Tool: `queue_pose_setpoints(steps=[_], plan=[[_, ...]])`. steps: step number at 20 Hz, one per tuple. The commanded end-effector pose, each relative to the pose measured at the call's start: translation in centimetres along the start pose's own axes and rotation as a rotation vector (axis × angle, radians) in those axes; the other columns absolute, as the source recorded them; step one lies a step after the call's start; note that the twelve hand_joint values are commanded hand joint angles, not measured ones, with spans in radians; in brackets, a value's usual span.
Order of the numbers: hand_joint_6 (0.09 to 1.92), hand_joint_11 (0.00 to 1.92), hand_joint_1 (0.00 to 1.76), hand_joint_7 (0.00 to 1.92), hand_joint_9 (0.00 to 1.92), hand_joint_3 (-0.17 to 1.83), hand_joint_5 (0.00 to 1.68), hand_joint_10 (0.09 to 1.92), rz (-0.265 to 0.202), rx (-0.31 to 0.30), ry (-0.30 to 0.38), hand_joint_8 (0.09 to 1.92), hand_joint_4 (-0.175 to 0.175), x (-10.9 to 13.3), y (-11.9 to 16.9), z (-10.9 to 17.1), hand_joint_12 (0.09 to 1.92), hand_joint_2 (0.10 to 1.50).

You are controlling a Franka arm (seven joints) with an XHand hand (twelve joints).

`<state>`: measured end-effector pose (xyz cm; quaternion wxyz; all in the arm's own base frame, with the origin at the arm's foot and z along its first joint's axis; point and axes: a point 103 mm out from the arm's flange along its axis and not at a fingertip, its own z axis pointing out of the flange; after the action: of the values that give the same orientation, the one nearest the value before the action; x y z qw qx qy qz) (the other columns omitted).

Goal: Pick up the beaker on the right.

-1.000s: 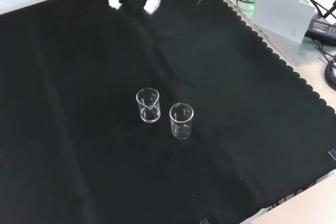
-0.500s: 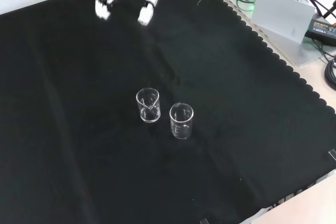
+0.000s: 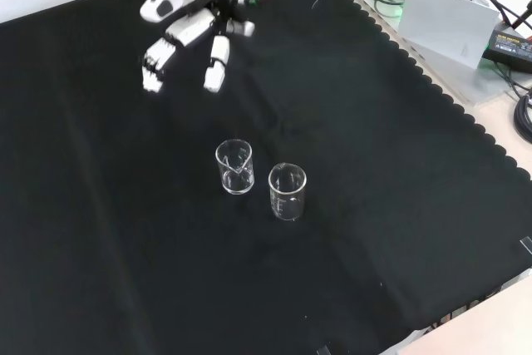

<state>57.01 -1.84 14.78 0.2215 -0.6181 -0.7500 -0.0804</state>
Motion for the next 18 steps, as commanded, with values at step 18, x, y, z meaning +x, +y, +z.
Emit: queue_pose_setpoints(steps=[18], plan=[[0.09,0.00,0.72,0.19,0.25,-0.17,0.29,0.67,-0.273,0.104,0.198,0.65,-0.084,2.6,0.8,8.2,0.96,0.93]])
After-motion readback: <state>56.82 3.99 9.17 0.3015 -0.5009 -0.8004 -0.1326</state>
